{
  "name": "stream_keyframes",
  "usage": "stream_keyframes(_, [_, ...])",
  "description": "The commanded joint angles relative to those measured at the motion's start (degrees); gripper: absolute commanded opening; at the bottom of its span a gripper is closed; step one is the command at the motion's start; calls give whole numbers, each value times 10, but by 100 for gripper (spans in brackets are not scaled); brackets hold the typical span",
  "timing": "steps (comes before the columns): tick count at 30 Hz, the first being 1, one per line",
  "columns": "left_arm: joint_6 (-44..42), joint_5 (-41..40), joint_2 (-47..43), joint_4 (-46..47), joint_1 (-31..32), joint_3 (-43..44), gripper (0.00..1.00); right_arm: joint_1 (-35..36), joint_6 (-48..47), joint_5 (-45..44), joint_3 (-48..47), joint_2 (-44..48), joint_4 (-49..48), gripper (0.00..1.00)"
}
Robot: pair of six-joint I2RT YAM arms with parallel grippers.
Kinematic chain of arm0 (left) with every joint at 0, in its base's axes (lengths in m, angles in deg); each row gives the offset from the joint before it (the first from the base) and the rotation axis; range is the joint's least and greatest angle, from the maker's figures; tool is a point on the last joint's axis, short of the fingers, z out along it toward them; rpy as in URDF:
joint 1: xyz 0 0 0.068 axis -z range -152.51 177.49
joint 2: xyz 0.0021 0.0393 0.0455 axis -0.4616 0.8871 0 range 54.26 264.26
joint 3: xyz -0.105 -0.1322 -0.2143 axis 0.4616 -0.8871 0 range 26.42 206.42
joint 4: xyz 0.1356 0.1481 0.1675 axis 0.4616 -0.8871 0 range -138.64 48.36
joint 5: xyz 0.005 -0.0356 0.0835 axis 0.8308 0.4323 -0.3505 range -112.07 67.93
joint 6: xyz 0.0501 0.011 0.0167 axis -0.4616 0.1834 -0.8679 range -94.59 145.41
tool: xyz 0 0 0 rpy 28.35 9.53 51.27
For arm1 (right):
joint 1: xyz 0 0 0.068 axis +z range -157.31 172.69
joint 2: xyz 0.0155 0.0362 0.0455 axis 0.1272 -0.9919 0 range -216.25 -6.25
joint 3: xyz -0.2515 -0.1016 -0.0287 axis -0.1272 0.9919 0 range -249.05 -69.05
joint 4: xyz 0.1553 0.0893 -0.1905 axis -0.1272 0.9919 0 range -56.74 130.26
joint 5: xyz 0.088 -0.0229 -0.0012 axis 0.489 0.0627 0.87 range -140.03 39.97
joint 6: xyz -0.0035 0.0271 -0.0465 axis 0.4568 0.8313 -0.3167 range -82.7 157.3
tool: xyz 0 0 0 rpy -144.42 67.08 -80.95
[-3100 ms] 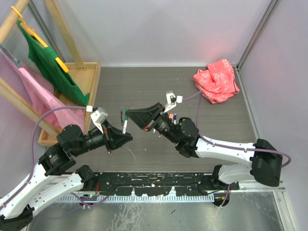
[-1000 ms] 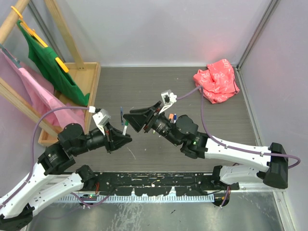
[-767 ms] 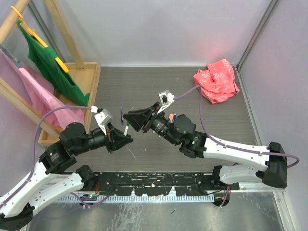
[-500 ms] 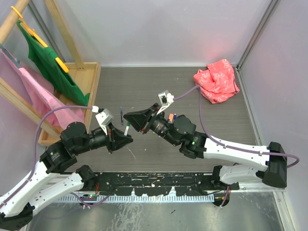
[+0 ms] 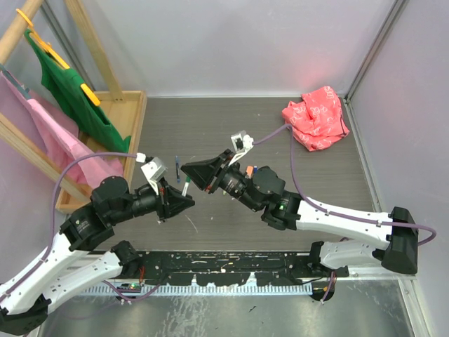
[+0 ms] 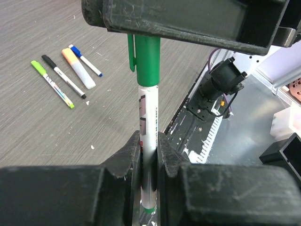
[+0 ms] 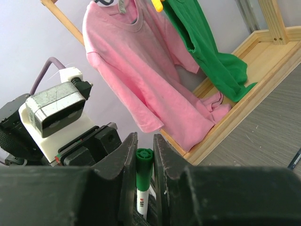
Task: Insert the pens into the pen caps
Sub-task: Press the pen cap onto the pen.
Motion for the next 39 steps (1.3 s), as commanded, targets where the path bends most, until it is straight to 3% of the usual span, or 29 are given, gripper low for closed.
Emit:
stream_keyframes(1, [8,-24,8,46,-2,40,0,1,2,30,-16,-1,8,0])
stream_keyframes(19, [1,-69,46,59,-2,105,0,7,13,67,-12,-36,29,0])
stream_keyframes(39, [-48,-108,65,61,-3,168,0,79,45,31,34,-76,41,0])
